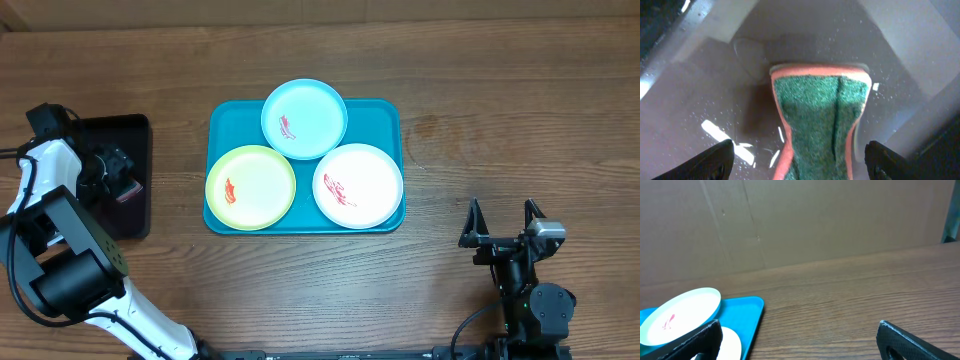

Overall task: Clean dirty plates on tray and stack at the side
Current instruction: 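Lower the left gripper and grasp the green-and-orange sponge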

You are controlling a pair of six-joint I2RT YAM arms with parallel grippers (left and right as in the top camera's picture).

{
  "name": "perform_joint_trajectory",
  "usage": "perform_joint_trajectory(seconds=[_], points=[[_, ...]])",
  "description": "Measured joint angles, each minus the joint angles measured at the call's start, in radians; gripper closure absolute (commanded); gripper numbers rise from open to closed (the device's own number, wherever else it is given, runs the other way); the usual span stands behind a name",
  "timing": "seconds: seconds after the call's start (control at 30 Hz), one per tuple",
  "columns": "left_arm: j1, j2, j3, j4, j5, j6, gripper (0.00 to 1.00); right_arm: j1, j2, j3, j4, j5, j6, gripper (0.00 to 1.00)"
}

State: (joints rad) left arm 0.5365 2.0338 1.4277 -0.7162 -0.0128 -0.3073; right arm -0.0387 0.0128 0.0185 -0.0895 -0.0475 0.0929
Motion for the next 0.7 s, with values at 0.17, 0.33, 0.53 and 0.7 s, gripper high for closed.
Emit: perform_joint_trajectory(seconds=[0.17, 0.33, 0.53, 0.7], points=[[0.000, 0.000, 0.000, 0.034, -0.011, 0.034, 0.06, 0.000, 0.000, 0.000, 0.000, 0.000, 0.000, 0.00], [0.000, 0.013, 0.000, 0.045, -0.014, 0.050, 0.07, 0.000, 0.000, 0.000, 0.000, 0.000, 0.000, 0.00], [0.000, 0.054, 0.006, 0.060, -0.028, 0.063, 0.43, 0.000, 0.000, 0.000, 0.001, 0.000, 0.000, 0.00], [0.000, 0.056, 0.006, 0.067, -0.033, 0.082, 0.96, 0.000, 0.000, 0.000, 0.000, 0.000, 0.000, 0.00]])
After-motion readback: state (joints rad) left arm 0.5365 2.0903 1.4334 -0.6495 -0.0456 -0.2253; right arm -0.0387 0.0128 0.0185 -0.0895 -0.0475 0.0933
